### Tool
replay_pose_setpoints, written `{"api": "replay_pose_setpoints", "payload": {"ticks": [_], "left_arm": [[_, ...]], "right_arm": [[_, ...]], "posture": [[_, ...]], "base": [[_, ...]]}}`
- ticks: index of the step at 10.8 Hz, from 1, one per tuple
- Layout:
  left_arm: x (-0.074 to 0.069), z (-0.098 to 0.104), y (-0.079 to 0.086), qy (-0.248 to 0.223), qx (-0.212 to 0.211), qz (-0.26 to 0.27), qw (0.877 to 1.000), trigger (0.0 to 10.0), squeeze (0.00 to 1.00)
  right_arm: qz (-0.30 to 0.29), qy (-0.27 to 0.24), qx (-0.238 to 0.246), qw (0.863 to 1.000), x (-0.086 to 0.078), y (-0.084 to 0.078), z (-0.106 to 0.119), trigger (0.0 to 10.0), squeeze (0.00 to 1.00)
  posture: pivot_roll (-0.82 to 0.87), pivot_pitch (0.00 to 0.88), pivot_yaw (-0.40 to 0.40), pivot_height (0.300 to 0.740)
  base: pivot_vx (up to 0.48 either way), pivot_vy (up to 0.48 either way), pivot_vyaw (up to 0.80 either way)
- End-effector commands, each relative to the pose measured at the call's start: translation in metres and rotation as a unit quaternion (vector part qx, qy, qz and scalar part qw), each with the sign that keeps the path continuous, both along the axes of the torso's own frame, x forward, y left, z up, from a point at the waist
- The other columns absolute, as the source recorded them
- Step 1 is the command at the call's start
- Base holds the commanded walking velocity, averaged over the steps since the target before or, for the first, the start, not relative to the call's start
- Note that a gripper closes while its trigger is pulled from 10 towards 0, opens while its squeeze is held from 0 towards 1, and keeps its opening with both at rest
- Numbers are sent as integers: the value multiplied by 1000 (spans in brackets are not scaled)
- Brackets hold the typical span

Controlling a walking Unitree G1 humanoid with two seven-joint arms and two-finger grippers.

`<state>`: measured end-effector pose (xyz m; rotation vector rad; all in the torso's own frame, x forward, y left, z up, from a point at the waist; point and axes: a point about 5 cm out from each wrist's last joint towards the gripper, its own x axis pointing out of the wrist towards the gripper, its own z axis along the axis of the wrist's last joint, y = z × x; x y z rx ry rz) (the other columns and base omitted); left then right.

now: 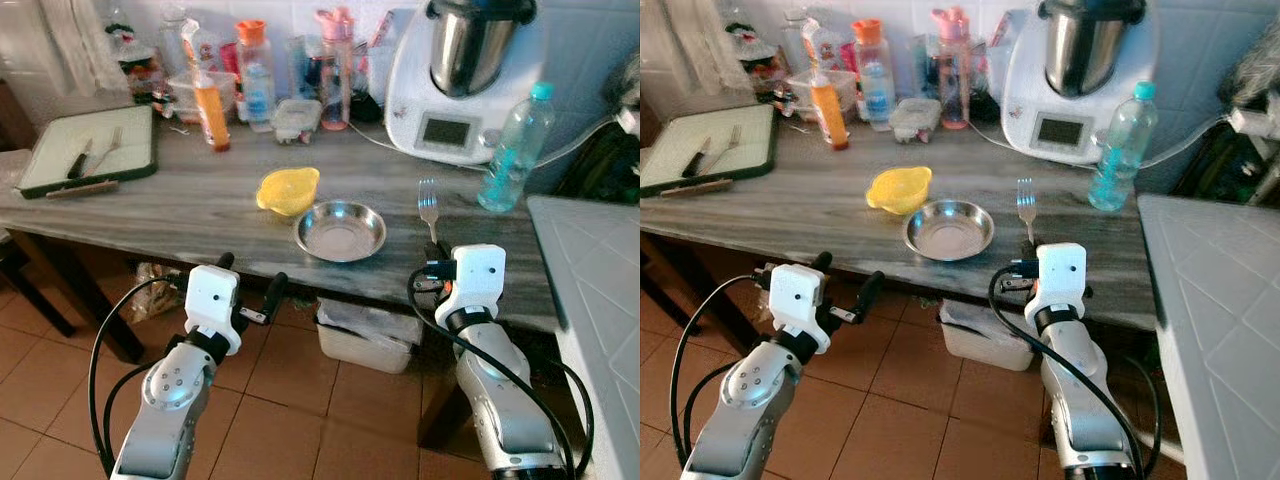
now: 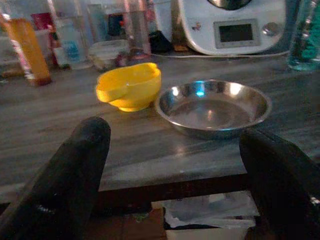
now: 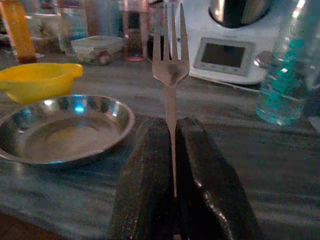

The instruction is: Setting the table

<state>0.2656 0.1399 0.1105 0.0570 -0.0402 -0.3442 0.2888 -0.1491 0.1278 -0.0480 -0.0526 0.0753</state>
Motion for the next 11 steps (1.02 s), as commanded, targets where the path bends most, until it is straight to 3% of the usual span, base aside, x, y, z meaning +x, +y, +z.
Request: {"api": "replay_pose_setpoints", "payload": {"ticks": [1,8,11], "left_arm": [[-1,4,-1,-5,-1,-9,1000,10000,0],[-2,3,-5,-1,-4,-26,1000,10000,0],[-8,-1,-7,6,-8,-19,1000,10000,0]], "right_arm": [[-6,0,2,1000,0,-3,1,10000,0],[-9,4,3,1000,-2,-4,0,10000,0],[17,-3,6,1000,8,7,3,10000,0]], "posture": [[96,0,38,740],[89,0,36,740],[97,0,28,740]], "base": [[0,0,-788],[0,0,-788],[0,0,-179]]}}
